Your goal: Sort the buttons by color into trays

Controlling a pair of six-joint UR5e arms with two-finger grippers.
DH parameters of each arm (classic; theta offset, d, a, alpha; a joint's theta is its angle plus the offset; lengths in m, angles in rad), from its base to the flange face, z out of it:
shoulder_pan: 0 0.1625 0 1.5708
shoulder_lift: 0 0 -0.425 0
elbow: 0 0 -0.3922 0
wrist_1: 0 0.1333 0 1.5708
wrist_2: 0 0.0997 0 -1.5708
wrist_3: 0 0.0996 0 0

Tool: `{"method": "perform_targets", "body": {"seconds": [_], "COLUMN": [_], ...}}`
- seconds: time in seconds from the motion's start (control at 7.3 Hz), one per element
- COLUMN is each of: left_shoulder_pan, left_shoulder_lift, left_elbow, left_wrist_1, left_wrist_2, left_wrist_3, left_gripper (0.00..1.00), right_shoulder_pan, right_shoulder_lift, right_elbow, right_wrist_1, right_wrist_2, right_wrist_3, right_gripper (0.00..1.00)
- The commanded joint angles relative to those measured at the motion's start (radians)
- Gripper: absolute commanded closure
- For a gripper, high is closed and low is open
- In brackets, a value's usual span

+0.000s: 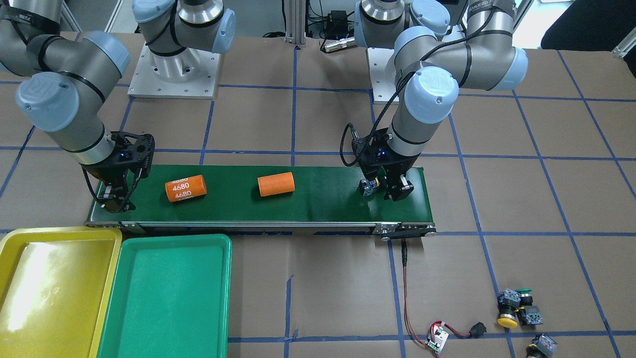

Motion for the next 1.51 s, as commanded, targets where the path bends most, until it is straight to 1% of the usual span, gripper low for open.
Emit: {"method": "perform_targets", "body": {"seconds": [0.0,0.14,0.27,0.41,0.55,0.69,0.96,1.1,1.23,1.37], "left_shoulder_pan": [0.111,0.182,0.199,0.257,0.343,0.403,0.399,0.343,0.288,0.286], "left_shoulder_lift": [-0.043,-0.1,-0.163,-0.235,-0.284,-0.333,-0.443,-0.482,-0.491,-0.519], "left_elbow": [0.128,0.204,0.306,0.432,0.498,0.516,0.533,0.54,0.566,0.589], "left_wrist_1": [-0.091,-0.096,-0.098,-0.134,-0.151,-0.15,-0.112,-0.031,-0.021,-0.022], "left_wrist_2": [-0.009,-0.005,0.012,0.056,0.041,0.021,0.017,0.012,0.023,0.014], "left_wrist_3": [0.03,0.01,-0.02,-0.056,-0.164,-0.265,-0.507,-0.507,-0.413,-0.313], "left_gripper": [0.0,0.0,0.0,0.0,0.0,0.0,0.0,0.0,0.0,0.0], "right_shoulder_pan": [-0.001,-0.001,-0.001,-0.001,-0.001,-0.001,-0.001,-0.001,-0.001,-0.001], "right_shoulder_lift": [0.001,0.001,0.0,0.004,0.009,0.009,0.012,0.012,0.011,0.011], "right_elbow": [0.0,0.0,0.002,0.002,0.0,0.0,0.008,0.008,0.008,0.008], "right_wrist_1": [0.0,0.0,0.0,0.0,-0.003,-0.003,-0.002,-0.002,-0.002,-0.002], "right_wrist_2": [0.0,-0.001,0.0,-0.001,-0.009,-0.009,-0.008,-0.008,-0.006,-0.006], "right_wrist_3": [0.0,-0.002,-0.002,-0.002,-0.008,-0.006,-0.005,-0.005,-0.005,-0.005], "right_gripper": [0.0,0.0,0.0,0.0,0.0,0.0,0.0,0.0,0.0,0.0]}}
